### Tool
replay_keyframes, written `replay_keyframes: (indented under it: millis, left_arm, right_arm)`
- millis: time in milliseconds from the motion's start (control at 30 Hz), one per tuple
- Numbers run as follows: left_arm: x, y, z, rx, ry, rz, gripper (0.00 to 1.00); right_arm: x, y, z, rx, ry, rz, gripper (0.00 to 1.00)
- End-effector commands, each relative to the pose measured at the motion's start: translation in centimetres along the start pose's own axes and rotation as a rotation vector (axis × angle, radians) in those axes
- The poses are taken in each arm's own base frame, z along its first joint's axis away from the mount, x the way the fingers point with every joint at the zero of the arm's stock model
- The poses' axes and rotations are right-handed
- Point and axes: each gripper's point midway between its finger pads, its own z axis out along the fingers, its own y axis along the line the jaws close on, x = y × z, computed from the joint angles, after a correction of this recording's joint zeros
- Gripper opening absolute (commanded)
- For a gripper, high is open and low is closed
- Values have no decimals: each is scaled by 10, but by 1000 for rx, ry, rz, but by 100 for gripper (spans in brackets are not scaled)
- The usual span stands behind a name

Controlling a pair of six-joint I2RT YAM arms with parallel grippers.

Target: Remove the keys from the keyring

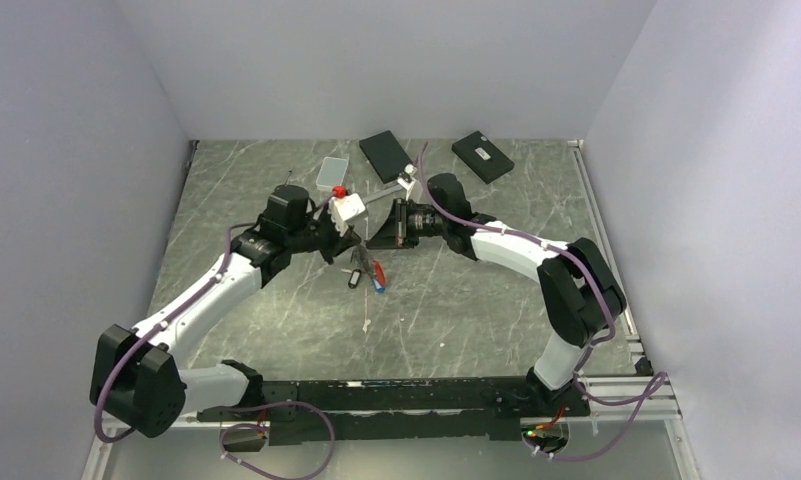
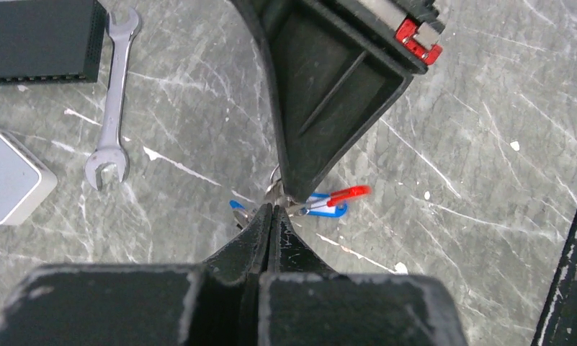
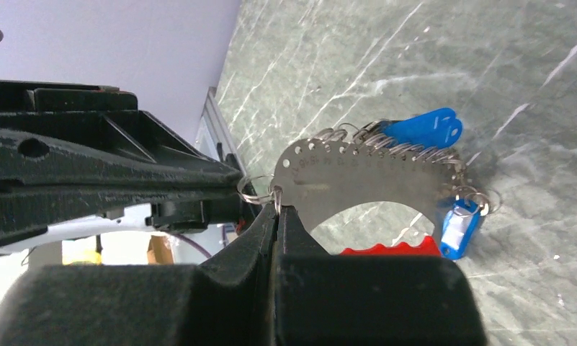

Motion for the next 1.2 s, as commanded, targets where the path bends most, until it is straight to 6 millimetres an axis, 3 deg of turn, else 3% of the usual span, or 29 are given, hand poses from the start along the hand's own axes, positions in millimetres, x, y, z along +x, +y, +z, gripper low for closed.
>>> replay_keyframes:
  millis: [0,33,133,200,367,533,767,967,1167]
  left_arm:
    - [-19,3,-18,29,-69,-28,0]
    - [-17,-1,-18,52,-56,-27,0]
    - [-14,-9,-21,95,-42,-8,24]
    - [-14,-9,-22,93,-35,-11,34]
    - [-22,-6,-19,75,-6,-19,46]
    - [-24,-5,-1,5,88,14,53]
    - [-21,0,10,-38,167,7,50]
    - [-6,1,7,-49,229,13,47]
    - [-3,13,9,-112,246,11,41]
  right_arm:
    - [-24,21,-8,-31,-72,-80,0]
    - [-24,22,-9,-30,-73,-82,0]
    - [-28,27,-12,-32,-85,-102,0]
    - [-29,29,-14,-27,-93,-116,0]
    - [-32,34,-17,-6,-104,-148,0]
    - [-30,38,-15,-1,-96,-164,0]
    - [-28,41,-13,16,-89,-190,0]
    - [-28,40,-13,37,-92,-206,0]
    - [-25,45,-10,26,-79,-222,0]
